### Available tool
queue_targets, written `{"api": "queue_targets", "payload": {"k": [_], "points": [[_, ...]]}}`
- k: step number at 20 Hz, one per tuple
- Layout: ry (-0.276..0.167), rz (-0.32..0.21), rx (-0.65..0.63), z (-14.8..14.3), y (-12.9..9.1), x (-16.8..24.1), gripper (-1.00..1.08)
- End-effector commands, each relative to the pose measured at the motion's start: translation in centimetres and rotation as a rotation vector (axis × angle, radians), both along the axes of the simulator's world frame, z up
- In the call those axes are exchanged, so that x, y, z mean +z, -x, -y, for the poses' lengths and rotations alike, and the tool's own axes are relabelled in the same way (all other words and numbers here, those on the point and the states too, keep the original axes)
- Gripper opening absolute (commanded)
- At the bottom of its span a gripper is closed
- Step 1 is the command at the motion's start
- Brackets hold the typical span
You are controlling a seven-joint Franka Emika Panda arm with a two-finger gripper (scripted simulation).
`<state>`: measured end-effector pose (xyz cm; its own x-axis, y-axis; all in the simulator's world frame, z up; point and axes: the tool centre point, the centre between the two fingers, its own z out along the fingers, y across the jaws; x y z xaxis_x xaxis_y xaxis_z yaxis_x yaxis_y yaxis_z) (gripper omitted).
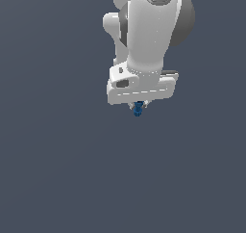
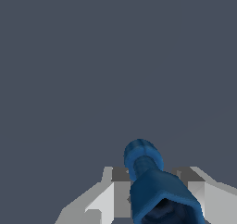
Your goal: Pick up the object and move it to a goal position.
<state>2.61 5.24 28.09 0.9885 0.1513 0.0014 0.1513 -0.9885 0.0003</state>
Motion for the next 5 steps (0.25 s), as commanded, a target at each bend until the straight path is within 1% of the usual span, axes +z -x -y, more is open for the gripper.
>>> {"api": "queue_targets", "payload": {"k": [1, 5], "points": [[0.000, -0.001, -0.001, -0.15, 0.00, 0.79, -1.00], [0.000, -0.001, -0.001, -0.25, -0.08, 1.16, -1.00]]}}
